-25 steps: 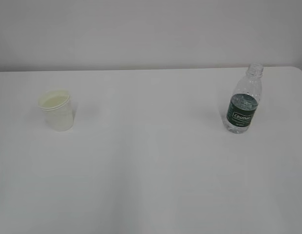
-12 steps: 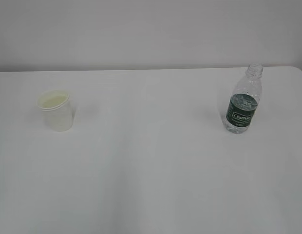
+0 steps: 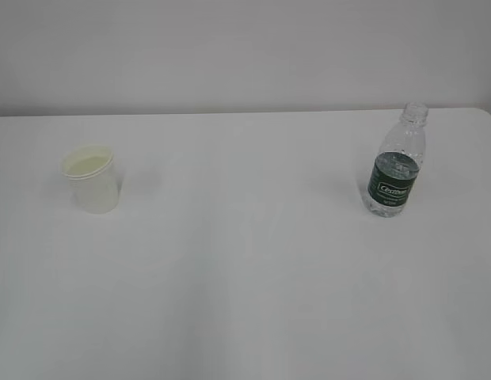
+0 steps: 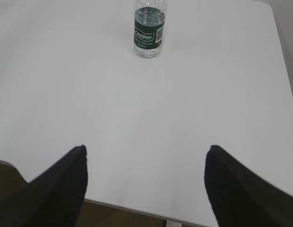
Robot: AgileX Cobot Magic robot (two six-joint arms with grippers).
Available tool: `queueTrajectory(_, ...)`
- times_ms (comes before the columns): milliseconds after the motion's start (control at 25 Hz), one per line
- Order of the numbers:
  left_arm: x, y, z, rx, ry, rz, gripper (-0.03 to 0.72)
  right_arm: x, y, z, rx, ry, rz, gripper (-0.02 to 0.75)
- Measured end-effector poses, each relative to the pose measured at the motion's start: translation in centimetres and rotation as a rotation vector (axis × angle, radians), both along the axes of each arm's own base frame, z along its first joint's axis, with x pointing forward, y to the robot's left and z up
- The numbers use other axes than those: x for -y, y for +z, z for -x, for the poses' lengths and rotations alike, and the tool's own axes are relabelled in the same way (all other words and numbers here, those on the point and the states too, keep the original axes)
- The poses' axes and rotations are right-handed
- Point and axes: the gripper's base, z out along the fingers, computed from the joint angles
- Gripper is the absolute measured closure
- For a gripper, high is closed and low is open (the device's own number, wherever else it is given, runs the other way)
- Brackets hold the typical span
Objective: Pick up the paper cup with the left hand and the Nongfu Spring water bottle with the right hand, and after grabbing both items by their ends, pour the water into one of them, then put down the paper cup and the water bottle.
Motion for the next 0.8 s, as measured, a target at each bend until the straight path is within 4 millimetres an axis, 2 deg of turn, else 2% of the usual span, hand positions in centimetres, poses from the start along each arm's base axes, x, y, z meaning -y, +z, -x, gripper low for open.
queueTrajectory(800, 0.0, 0.0, 0.0, 0.0, 0.0, 0.0, 0.167, -0.03, 0.0, 0.0, -0.001, 0.002, -0.003, 0.151)
